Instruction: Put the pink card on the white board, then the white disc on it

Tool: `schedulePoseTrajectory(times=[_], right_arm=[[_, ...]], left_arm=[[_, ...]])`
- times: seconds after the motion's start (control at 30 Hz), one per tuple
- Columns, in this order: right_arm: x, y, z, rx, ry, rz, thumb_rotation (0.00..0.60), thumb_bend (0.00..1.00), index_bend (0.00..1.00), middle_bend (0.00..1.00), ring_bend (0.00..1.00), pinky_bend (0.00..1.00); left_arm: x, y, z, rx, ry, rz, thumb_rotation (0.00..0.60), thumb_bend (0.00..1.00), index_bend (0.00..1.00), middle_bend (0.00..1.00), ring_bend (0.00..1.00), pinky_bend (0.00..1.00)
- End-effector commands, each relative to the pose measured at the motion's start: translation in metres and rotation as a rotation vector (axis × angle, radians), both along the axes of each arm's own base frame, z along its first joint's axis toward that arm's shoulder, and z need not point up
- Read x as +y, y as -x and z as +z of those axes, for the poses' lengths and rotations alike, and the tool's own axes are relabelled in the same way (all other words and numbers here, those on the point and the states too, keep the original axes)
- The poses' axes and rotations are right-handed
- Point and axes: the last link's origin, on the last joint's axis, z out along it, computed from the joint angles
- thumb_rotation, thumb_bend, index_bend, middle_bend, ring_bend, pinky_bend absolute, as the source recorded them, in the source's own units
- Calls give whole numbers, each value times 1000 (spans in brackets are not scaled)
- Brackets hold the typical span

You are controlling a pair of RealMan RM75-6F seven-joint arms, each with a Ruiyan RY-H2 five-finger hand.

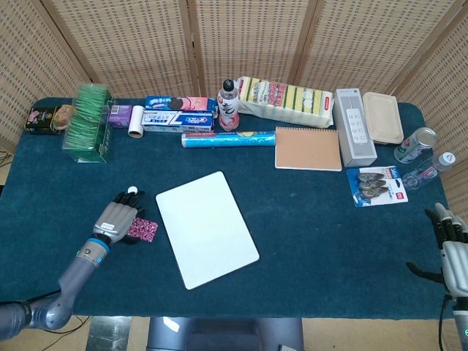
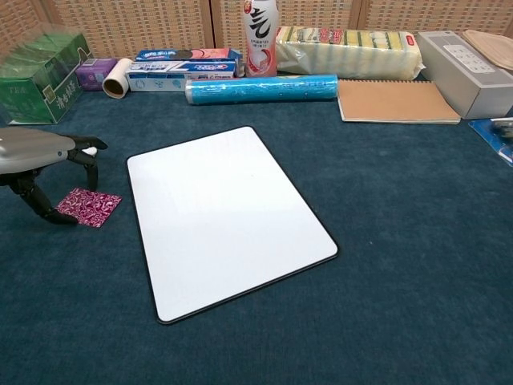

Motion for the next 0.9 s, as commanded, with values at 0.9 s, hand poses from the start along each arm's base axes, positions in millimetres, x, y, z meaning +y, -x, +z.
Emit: schedulePoseTrajectory(times=[0.9], right_arm=[[0, 0, 0, -2, -3, -3, 600, 0, 34, 0, 0, 0]], left_arm=[[0, -1, 1, 10, -12, 7, 600, 175, 394, 0, 0, 48]])
